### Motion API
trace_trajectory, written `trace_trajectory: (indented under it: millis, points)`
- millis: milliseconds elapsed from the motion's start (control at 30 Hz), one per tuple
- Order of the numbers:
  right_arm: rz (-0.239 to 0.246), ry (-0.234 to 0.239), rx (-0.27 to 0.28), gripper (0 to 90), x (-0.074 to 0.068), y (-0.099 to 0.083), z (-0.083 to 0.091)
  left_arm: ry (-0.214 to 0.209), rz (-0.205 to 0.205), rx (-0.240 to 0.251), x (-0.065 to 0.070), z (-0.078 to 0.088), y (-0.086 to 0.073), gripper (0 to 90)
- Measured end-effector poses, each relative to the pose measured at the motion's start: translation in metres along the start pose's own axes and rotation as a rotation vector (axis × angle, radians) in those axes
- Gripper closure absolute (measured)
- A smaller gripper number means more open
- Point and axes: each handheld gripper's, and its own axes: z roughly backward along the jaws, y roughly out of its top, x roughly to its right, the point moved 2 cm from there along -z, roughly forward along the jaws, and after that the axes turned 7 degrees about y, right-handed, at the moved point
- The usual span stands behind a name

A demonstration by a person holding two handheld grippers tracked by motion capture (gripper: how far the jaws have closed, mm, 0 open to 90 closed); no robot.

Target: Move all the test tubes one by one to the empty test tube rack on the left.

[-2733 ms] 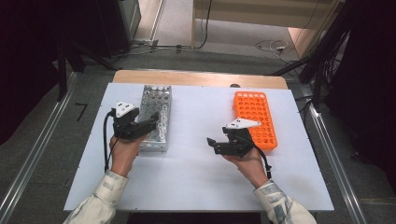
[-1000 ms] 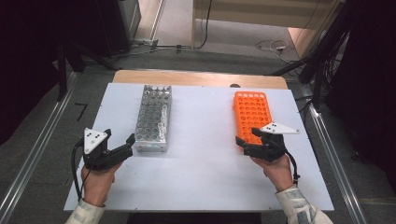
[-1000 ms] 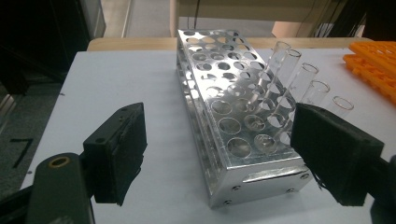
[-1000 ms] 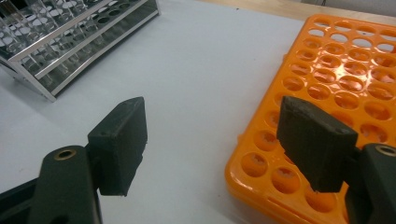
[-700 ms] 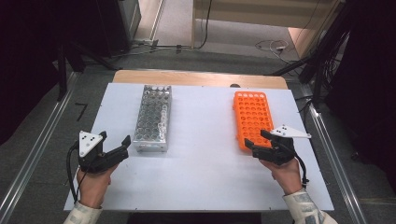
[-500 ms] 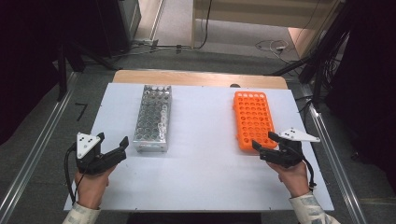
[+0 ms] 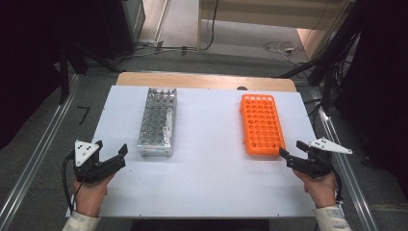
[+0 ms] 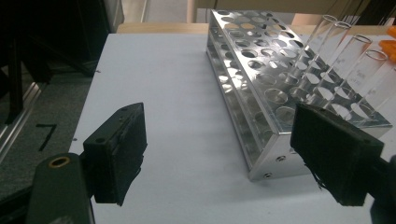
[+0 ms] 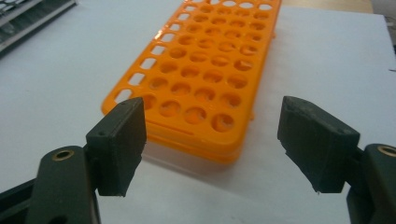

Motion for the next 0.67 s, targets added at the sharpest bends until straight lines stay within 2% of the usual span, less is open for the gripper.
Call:
trace_trajectory:
  millis: [200,500,667]
  points:
    - [-0.031,-0.038,-0.007,22.3,0.014,-0.008,0.005,0.018,0.001,-0.006,-0.005,-0.001,-0.003,18.2]
    - [-0.075,-0.089,-0.019,21.6,0.029,-0.019,0.008,0.042,0.007,-0.042,-0.014,-0.009,-0.01,18.2]
    - [-0.108,-0.128,-0.04,18.8,0.04,-0.026,0.009,0.04,0.071,-0.098,-0.021,-0.02,-0.015,14.5]
